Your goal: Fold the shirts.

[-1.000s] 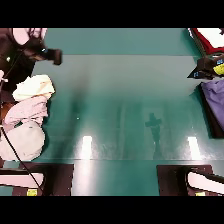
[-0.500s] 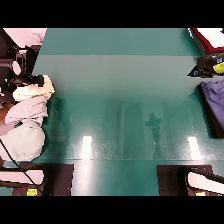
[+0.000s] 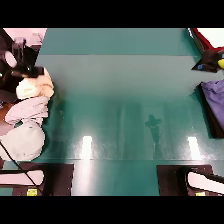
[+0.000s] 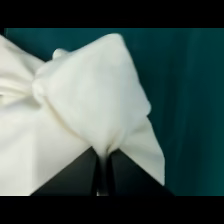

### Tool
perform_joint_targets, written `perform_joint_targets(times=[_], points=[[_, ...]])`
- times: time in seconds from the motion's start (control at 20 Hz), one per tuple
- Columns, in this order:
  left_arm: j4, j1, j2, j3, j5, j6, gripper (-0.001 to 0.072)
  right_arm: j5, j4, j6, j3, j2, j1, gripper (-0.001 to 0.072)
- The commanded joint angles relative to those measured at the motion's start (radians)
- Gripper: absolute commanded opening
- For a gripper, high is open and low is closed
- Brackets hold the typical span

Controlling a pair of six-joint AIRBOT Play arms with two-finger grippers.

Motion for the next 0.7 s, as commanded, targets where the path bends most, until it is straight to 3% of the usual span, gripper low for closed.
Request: perform_joint_targets(times=[0.0, 0.2, 0.35, 0.5, 0.65], points=[[-0.136, -0.114, 0.120, 0.188, -0.034, 0.179, 0.0023, -0.039, 0.000, 0.000, 0.145, 0.000, -0.007, 0.0022], [-0.445, -0.306, 0.255, 0.362, -0.051, 0.347, 0.0024, -0.119, 0.000, 0.000, 0.299, 0.001, -0.006, 0.0022], [-0.680, -0.448, 0.279, 0.423, -0.112, 0.471, 0.0024, -0.161, 0.001, 0.000, 0.289, 0.029, -0.006, 0.0022], [-0.703, -0.550, 0.249, 0.422, -0.168, 0.499, 0.0024, -0.213, 0.000, -0.001, 0.172, 0.092, -0.007, 0.0022], [-0.701, -0.559, 0.146, 0.422, -0.277, 0.484, 0.0024, -0.218, -0.001, -0.003, 0.118, 0.121, -0.007, 0.0022]])
